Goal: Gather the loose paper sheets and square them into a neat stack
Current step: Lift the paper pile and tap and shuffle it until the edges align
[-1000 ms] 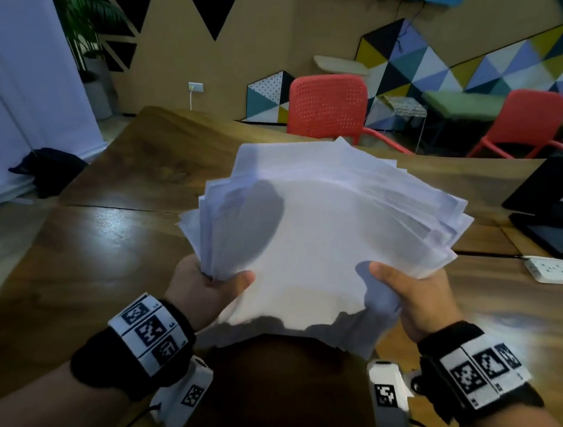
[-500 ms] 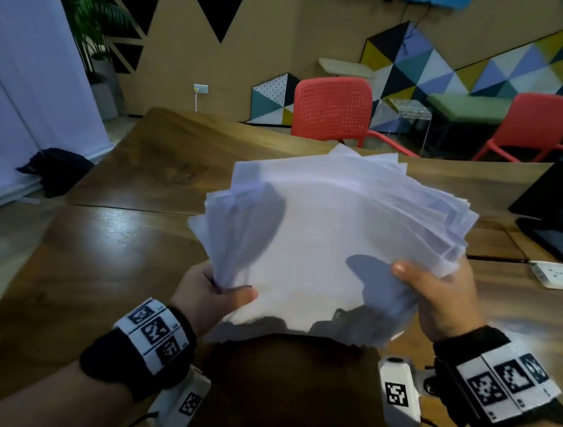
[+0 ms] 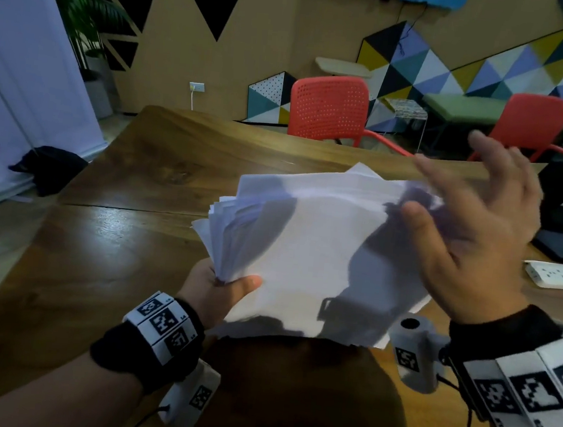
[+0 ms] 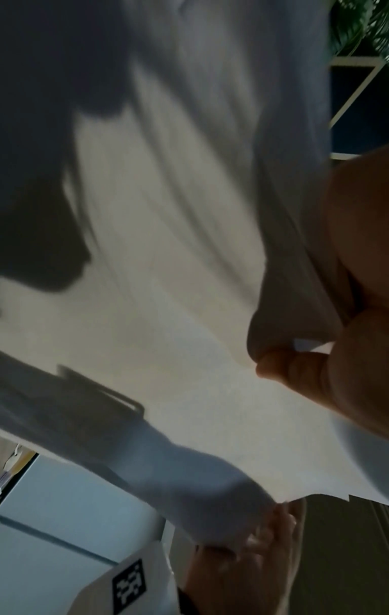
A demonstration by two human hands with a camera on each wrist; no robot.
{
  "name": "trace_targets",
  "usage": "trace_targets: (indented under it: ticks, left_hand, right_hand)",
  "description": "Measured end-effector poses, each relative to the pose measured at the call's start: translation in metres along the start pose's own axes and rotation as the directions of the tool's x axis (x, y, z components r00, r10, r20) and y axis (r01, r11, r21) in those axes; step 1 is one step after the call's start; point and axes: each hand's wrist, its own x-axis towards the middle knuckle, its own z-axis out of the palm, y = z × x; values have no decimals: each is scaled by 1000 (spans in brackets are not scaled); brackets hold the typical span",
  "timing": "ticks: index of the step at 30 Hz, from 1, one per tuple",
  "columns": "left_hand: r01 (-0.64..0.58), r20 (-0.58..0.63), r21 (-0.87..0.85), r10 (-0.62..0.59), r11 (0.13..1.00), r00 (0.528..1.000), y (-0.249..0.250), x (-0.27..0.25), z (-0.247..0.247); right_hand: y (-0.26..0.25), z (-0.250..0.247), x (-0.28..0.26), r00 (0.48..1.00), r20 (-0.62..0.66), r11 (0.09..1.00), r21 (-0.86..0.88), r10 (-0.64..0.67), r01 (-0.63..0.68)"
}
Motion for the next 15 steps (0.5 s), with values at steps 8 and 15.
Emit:
trace_targets:
  ticks: [8,15]
  left_hand:
    - [15,22,11,-16,1000,1000,-4,0,-4]
    - [-44,58,24,42,999,997,-6,0,-4]
  right_hand:
    - [-43,15,7,999,54,999,-47,-3,5]
    - [-61,18,26,998,64,1000,-12,-5,6]
